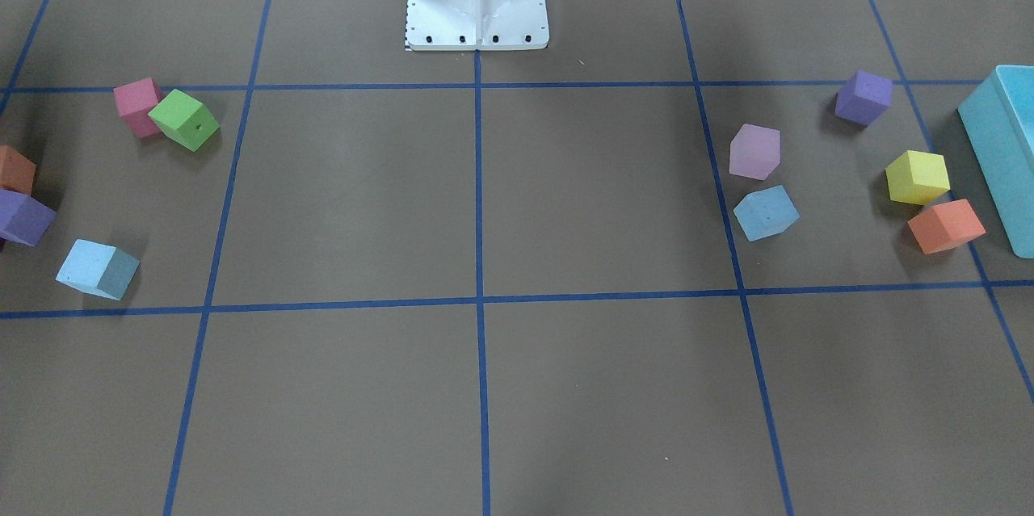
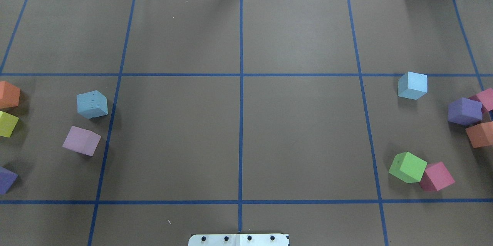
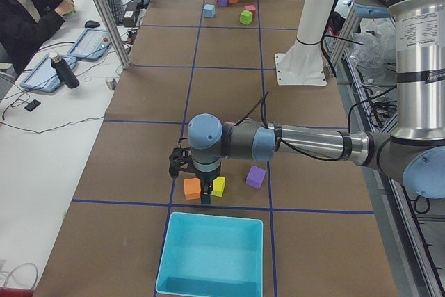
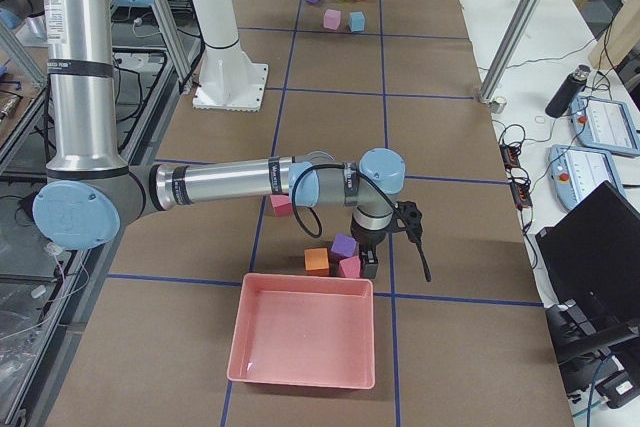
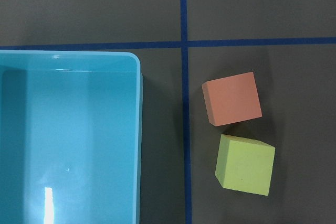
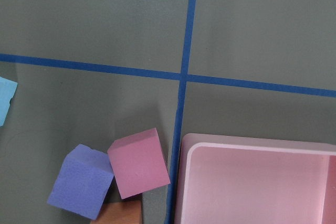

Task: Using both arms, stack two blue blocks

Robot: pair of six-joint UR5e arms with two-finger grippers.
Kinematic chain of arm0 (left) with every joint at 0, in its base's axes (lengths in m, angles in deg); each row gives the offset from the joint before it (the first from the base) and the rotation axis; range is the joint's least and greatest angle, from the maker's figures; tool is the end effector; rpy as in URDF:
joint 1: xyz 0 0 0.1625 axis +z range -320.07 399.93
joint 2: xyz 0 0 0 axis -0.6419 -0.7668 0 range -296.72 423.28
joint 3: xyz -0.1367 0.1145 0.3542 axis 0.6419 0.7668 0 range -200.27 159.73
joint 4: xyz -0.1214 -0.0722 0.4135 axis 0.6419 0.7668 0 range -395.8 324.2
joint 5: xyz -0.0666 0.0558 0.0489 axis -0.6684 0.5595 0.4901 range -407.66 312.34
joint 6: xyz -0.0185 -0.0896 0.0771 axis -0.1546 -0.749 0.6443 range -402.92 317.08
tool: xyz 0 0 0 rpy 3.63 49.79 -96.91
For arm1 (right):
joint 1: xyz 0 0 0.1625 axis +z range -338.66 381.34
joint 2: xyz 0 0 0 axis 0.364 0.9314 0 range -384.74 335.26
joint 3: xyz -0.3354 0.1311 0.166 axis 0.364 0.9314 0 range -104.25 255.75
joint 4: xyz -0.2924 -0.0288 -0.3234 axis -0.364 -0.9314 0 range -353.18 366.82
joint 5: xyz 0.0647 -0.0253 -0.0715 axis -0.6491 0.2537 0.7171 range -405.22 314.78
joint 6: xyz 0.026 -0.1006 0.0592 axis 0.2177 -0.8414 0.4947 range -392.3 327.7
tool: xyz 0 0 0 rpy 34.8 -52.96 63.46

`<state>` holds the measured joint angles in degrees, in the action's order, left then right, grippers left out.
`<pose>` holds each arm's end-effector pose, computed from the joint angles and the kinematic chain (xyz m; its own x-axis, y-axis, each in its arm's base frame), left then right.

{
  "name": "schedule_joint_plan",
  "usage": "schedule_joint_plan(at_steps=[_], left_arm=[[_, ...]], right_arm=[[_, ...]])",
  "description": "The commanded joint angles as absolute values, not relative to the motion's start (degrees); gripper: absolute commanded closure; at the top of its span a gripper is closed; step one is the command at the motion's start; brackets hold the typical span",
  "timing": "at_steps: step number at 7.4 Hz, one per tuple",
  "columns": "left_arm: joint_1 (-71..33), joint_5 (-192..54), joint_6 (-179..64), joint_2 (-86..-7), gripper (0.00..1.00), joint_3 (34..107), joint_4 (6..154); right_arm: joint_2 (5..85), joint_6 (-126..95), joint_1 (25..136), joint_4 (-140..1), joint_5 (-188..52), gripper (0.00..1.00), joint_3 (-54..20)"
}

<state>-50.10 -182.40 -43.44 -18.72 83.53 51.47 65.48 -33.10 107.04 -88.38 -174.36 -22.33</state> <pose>-0.0493 -0.4629 0.5926 0.7103 0.0281 -0.7034 0.0071 0.9989 0.0471 0.0190 -0.5174 0.5902 0.7701 -0.1012 0.6299 0.0856 0.9948 0.0551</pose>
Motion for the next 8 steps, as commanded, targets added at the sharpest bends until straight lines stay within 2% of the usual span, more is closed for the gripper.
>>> schedule_joint_plan(at_steps=[1,4,8], left_arm=[[-50.2,-182.5,-43.4,-18.7,0.02,84.2,51.9],[-50.2,-182.3,-43.4,-18.6,0.02,84.8,51.9],[-50.1,-182.4,-43.4,-19.4,0.02,84.8,51.8]], right_arm=[[65.5,-33.1,107.0,-88.5,-174.9,0.0,-24.1],[65.5,-33.1,106.1,-88.5,-174.9,0.0,-26.4],[59.2,-33.0,103.3,-87.6,-174.3,0.0,-25.0]])
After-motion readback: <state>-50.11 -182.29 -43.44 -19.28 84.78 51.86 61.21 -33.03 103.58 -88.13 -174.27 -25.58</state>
